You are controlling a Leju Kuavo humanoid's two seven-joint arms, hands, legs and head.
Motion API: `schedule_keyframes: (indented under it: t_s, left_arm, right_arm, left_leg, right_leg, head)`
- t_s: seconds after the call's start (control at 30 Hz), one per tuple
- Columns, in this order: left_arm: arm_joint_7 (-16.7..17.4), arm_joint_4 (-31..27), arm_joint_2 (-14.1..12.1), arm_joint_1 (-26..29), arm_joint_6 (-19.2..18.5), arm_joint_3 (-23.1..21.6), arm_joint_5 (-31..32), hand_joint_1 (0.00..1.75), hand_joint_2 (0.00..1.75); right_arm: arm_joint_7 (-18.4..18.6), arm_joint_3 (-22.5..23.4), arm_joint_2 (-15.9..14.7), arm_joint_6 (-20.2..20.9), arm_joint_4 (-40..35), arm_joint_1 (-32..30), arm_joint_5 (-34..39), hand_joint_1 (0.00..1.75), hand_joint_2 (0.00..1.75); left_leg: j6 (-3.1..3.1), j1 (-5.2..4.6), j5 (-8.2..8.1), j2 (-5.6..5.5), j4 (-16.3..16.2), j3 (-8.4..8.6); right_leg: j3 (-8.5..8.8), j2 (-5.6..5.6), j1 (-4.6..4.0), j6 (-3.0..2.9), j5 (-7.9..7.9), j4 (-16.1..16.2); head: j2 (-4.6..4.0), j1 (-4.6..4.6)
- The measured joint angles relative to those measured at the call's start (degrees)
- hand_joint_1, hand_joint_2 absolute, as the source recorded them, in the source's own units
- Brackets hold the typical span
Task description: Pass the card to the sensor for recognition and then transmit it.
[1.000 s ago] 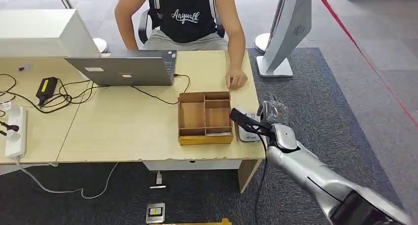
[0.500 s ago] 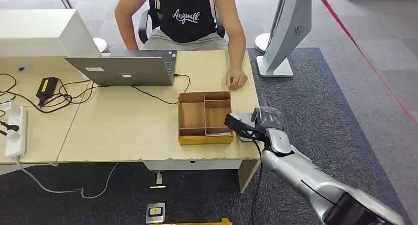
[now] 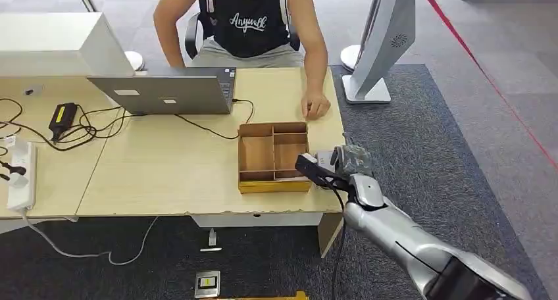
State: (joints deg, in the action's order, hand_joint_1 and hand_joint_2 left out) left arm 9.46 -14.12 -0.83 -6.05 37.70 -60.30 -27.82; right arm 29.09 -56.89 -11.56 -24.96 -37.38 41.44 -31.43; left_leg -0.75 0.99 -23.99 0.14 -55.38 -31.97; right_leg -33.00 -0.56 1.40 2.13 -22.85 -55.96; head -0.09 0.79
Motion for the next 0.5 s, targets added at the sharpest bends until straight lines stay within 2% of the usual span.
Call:
schedule_keyframes:
  t_s: [0.5]
  left_arm:
    - [0.37, -0.07, 0.00, -0.03, 0.00, 0.00, 0.24, 0.00, 0.00]
  right_arm:
    - [-0.50, 0.02, 0.50, -0.42, 1.64, -0.15, 0.86, 1.75, 1.75]
  left_leg:
    - [0.00, 0.00, 0.00, 0.00, 0.00, 0.18]
  right_leg:
    - [0.16, 0.00, 0.00, 0.00, 0.00, 0.01]
  head:
    - [0.02, 0.00]
